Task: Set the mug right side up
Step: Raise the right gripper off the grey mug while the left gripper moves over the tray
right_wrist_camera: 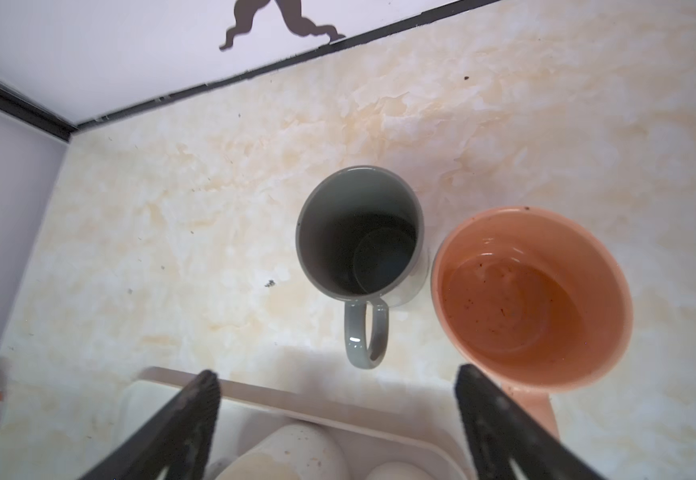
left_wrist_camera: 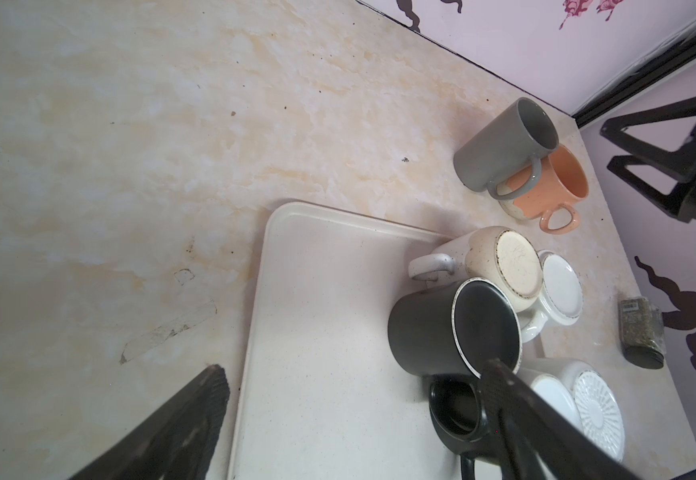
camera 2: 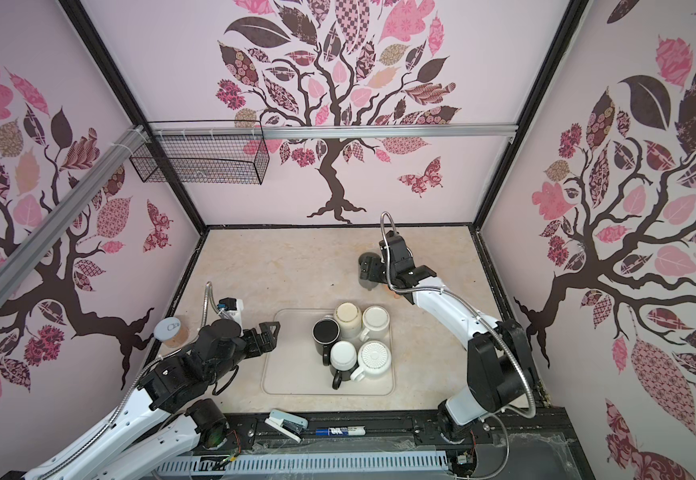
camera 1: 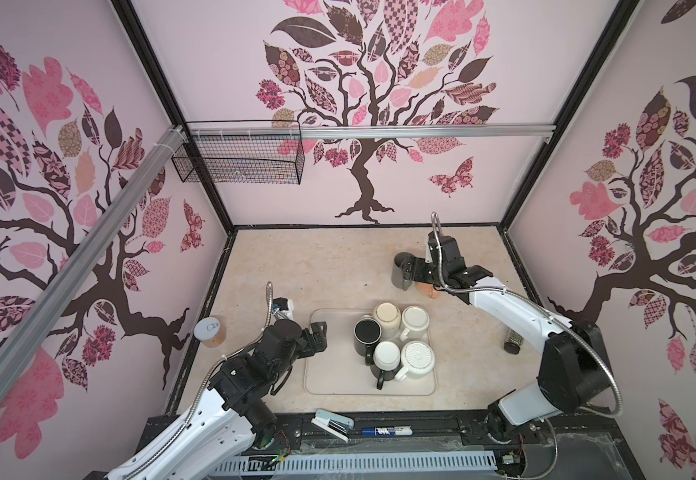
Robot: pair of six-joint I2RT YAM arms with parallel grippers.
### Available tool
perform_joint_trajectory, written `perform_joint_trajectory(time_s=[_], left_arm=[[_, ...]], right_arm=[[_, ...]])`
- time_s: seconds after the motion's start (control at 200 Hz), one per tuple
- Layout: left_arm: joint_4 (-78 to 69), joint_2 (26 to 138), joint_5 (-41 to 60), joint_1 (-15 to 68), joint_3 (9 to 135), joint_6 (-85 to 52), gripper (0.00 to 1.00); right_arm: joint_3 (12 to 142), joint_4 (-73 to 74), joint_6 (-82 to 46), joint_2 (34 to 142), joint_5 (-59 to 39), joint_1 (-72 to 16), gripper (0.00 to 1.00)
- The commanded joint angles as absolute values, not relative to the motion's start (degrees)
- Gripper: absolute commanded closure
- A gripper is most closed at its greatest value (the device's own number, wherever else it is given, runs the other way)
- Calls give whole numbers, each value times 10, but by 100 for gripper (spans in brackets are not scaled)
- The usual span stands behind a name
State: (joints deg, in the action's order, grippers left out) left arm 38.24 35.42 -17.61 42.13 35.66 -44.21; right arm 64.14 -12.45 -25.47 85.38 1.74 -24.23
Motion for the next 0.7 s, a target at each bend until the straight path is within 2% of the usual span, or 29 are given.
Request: perform_joint_trajectory(time_s=[0.0,0.1,0.15,0.315,0.495,0.55,0.695], left_arm=[[375,355,-144,397,337,-470,3],[358,372,-41,357,330,-455,3],[366,381,-30,354,332,-450,3],[370,358,-65,354,312,-465,3],[344,308,-77,353,281,-477,6],[353,296,-109,353,278,-498,3],[368,280,-144,353,283,-516,3]], right_arm=[[624,-102,-253,793,18,-247,0],[624,-112,-246,763,3,-260,0],[628,-123,-243,750,-1,-267,0],[628,-132,-262,710,-76,-268,0],[606,-112,-290,693,-106,-274,0],[607,-116,-306,695,-112,-274,0],[626,-150,-334,706,-149,-277,0]])
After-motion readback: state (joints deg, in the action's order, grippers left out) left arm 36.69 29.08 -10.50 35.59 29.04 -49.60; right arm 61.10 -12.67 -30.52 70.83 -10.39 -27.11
